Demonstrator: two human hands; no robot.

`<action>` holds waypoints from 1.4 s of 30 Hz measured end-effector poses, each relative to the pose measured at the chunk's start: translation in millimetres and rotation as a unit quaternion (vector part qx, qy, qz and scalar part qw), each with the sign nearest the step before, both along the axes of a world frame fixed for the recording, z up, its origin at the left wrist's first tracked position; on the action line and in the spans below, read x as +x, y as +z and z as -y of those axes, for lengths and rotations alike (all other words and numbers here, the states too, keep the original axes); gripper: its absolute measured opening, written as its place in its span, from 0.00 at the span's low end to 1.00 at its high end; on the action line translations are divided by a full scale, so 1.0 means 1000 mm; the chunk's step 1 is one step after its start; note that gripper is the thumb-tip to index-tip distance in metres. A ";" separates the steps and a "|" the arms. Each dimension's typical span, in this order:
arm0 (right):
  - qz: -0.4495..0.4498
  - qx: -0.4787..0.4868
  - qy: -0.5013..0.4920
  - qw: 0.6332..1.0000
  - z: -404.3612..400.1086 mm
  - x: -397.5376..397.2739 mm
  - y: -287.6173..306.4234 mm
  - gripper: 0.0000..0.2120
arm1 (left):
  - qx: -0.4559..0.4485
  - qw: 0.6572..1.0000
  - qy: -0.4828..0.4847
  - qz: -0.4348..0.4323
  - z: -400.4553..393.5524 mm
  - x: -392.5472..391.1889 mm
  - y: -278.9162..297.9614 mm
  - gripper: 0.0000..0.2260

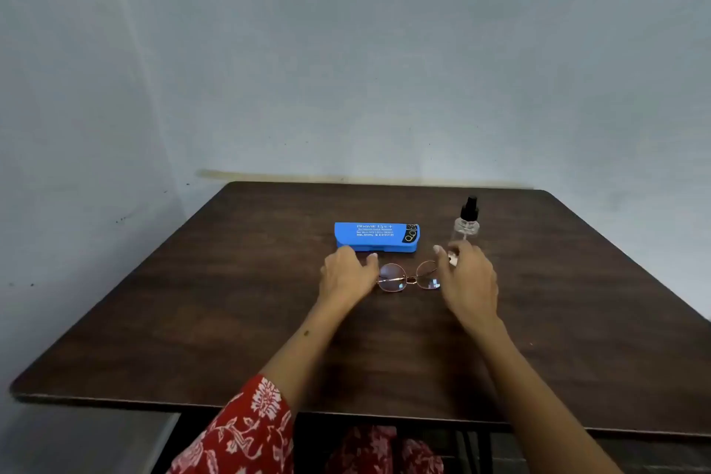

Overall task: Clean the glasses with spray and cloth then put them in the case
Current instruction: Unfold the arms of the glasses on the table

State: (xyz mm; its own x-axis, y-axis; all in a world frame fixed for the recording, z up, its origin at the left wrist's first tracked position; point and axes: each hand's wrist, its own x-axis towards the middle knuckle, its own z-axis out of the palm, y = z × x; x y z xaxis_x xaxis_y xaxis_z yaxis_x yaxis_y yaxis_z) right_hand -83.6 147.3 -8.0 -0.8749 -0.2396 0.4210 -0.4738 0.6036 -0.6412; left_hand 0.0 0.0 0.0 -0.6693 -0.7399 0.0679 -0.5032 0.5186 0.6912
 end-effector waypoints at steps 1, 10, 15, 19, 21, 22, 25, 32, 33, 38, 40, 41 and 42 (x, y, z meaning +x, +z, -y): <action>0.025 0.003 -0.010 1.000 -0.001 -0.002 -0.002 0.17 | 0.020 1.000 0.006 0.011 -0.002 0.000 -0.002 0.19; 0.146 0.040 0.019 0.988 -0.001 -0.025 -0.015 0.17 | 0.232 0.968 0.046 -0.083 -0.007 -0.015 -0.012 0.11; 0.173 -0.015 0.057 0.983 0.000 -0.030 -0.020 0.13 | 0.278 0.950 0.053 -0.129 -0.010 -0.020 -0.019 0.09; 0.200 -0.143 0.050 0.968 -0.009 -0.026 -0.028 0.13 | 0.267 0.947 0.063 -0.166 -0.013 -0.022 -0.025 0.08; 0.218 -0.189 0.041 0.957 -0.012 -0.024 -0.031 0.12 | 0.266 0.948 0.053 -0.165 -0.011 -0.023 -0.024 0.07; 0.224 -0.208 0.035 0.952 -0.014 -0.023 -0.032 0.11 | 0.268 0.948 0.046 -0.164 -0.010 -0.023 -0.023 0.06; 0.229 -0.231 0.015 0.945 -0.017 -0.023 -0.033 0.09 | 0.265 0.954 0.012 -0.141 -0.005 -0.022 -0.020 0.06; 0.185 -0.221 -0.009 0.957 -0.016 -0.021 -0.038 0.11 | 0.061 0.987 -0.112 -0.095 0.001 -0.023 -0.024 0.06; 0.177 -0.217 -0.003 0.960 -0.016 -0.021 -0.039 0.14 | 0.044 0.987 -0.121 -0.099 0.002 -0.023 -0.026 0.06; 0.120 -0.166 0.006 0.979 -0.015 -0.018 -0.038 0.15 | -0.013 0.980 -0.159 -0.119 -0.001 -0.028 -0.036 0.04; 0.103 -0.128 -0.002 0.986 -0.015 -0.017 -0.036 0.14 | -0.025 0.978 -0.169 -0.124 -0.003 -0.031 -0.039 0.04; 0.098 -0.103 -0.004 0.990 -0.015 -0.016 -0.036 0.14 | -0.031 0.976 -0.174 -0.127 -0.004 -0.032 -0.040 0.04; 0.095 -0.080 -0.005 0.992 -0.016 -0.016 -0.035 0.14 | -0.039 0.974 -0.180 -0.130 -0.005 -0.032 -0.042 0.03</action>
State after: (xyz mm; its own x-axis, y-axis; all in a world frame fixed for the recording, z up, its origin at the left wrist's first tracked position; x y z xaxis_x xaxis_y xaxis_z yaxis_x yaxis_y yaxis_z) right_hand -99.1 162.9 -43.3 -0.9443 -0.1745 0.2791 -0.3292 0.4913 -0.8064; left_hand -31.8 4.9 -41.9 -0.8370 -0.4467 0.3162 -0.0927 0.6851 0.7225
